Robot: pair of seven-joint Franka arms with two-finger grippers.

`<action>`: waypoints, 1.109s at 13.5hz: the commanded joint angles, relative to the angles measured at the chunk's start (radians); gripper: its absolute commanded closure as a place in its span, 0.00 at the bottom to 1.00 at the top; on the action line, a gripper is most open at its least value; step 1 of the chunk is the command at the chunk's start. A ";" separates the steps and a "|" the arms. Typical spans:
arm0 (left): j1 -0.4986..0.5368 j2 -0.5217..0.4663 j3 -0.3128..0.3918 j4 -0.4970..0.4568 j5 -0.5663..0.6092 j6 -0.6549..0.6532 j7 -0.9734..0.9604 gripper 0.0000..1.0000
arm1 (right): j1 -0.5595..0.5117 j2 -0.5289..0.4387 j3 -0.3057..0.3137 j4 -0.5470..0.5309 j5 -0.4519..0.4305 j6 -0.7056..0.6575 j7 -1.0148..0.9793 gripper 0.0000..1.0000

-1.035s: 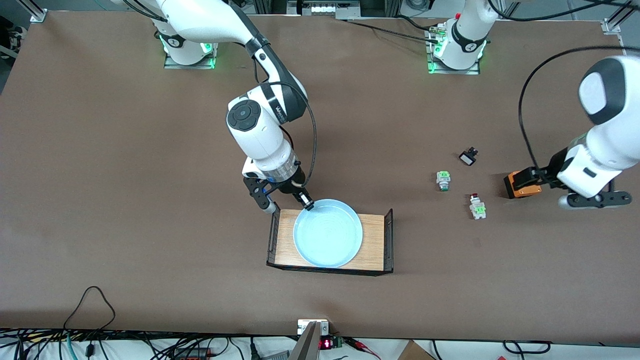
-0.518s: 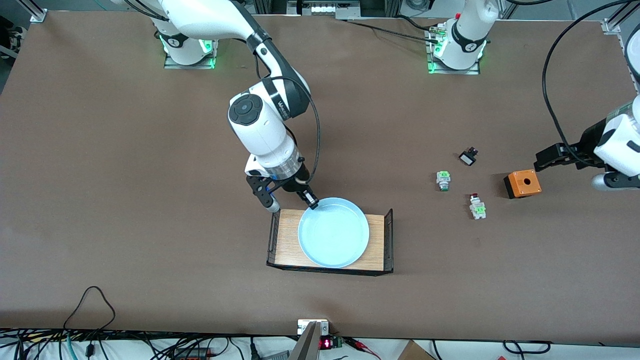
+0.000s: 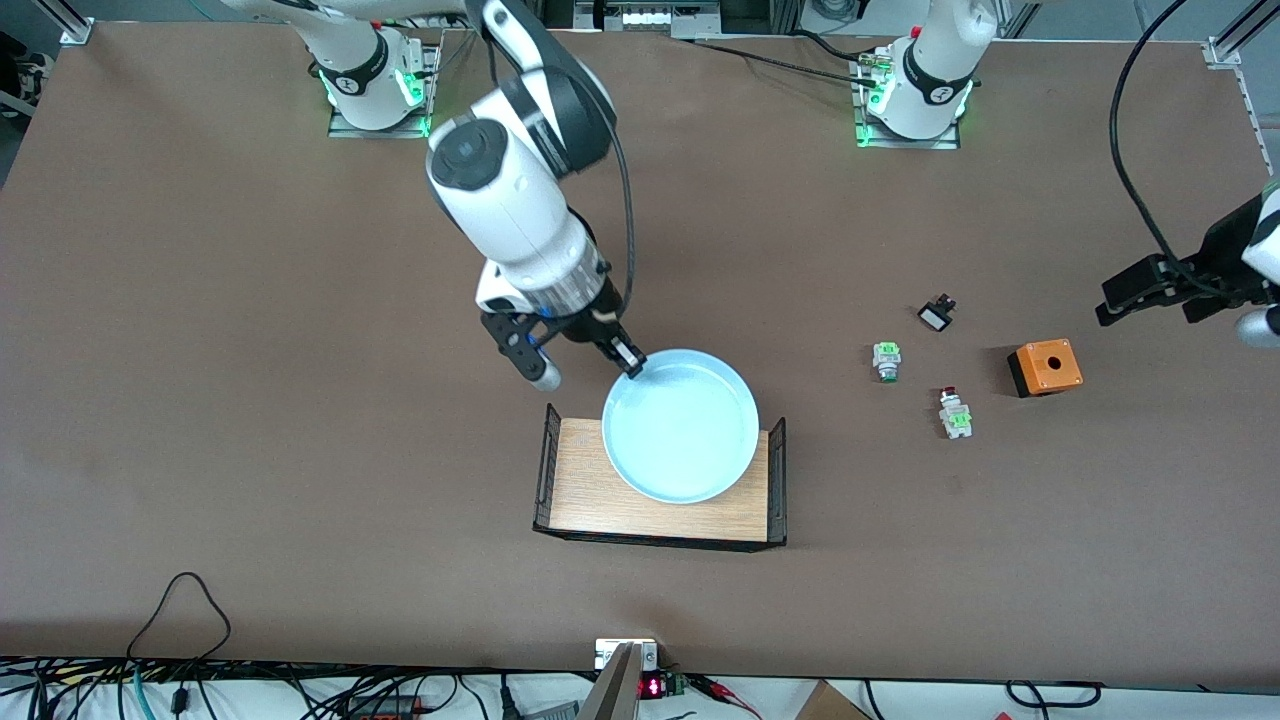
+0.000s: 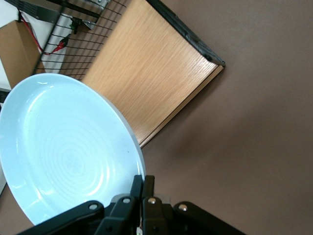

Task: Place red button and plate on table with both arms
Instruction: 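Open the left gripper and withdraw while the right gripper grips the plate rim, then lift the blue plate with the right gripper and carry it off the tray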

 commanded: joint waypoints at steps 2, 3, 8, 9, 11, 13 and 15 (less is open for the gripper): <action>0.259 -0.022 -0.288 -0.009 0.056 -0.010 0.039 0.00 | -0.045 -0.039 -0.005 0.029 0.006 -0.064 -0.038 1.00; 0.259 -0.031 -0.294 -0.010 0.076 -0.010 0.034 0.00 | -0.056 -0.039 -0.005 0.029 0.006 -0.067 -0.045 1.00; 0.226 -0.089 -0.281 -0.050 0.072 -0.009 0.034 0.00 | -0.096 -0.038 -0.004 0.029 0.011 -0.068 -0.104 1.00; 0.226 -0.100 -0.281 -0.062 0.072 -0.009 0.036 0.00 | -0.105 -0.035 -0.002 0.024 0.015 -0.059 -0.114 1.00; 0.233 -0.126 -0.281 -0.091 0.075 -0.007 0.037 0.00 | -0.114 -0.048 -0.004 0.004 0.026 -0.067 -0.200 1.00; 0.258 -0.133 -0.282 -0.096 0.077 -0.007 0.040 0.00 | -0.146 -0.097 -0.002 -0.057 0.032 -0.076 -0.252 1.00; 0.258 -0.129 -0.284 -0.096 0.077 -0.024 0.044 0.00 | -0.183 -0.136 -0.001 -0.098 0.038 -0.129 -0.346 1.00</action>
